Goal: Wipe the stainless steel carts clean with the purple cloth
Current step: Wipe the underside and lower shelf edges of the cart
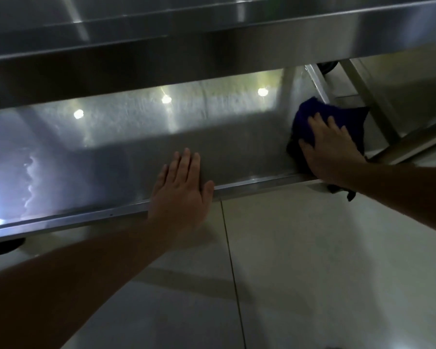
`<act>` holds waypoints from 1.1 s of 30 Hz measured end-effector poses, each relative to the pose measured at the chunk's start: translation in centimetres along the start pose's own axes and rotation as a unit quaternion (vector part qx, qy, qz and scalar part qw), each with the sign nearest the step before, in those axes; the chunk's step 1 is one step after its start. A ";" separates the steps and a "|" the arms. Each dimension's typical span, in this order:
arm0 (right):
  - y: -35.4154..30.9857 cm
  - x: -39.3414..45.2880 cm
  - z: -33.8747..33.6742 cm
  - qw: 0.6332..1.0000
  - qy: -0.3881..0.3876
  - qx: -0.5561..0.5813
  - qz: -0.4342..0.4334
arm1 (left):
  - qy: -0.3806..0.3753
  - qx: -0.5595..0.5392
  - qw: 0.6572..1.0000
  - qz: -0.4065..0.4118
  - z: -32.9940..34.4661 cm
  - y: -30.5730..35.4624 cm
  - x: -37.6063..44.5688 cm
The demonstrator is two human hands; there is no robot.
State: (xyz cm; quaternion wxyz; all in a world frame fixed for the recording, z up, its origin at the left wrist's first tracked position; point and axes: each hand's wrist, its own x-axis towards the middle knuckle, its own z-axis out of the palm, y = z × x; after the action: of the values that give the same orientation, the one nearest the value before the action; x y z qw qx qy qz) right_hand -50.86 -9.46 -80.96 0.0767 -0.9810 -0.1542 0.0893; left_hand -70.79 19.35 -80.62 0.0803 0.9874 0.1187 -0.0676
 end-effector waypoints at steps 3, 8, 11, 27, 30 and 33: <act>-0.5 -4.9 0.4 0.995 -0.032 -0.021 -0.089 | -0.003 -0.005 1.000 0.001 0.1 0.0 0.0; -3.7 -8.6 0.8 0.964 -0.018 -0.038 -0.264 | -0.018 -0.010 1.000 0.005 -0.1 -0.3 0.0; -6.5 -9.1 0.8 0.950 0.005 -0.011 -0.313 | -0.029 -0.029 0.999 0.010 -0.3 -0.7 0.3; -13.3 -20.1 -8.1 0.928 -0.311 0.040 -0.199 | -0.235 0.058 0.970 -0.005 -11.3 -1.7 -14.6; -14.0 -23.0 -12.0 0.926 -0.345 0.030 -0.149 | -0.301 0.059 0.952 -0.012 -16.4 -0.6 -17.6; -15.9 -25.8 -17.3 0.928 -0.358 0.009 -0.099 | -0.344 0.053 0.937 -0.036 -22.8 0.8 -20.0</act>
State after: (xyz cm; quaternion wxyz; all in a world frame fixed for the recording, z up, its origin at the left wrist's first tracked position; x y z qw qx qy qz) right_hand -76.15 -4.74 -57.35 0.0336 -0.8626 -0.2672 0.4283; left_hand -87.22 18.09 -55.14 0.0614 0.9016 0.1152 -0.4123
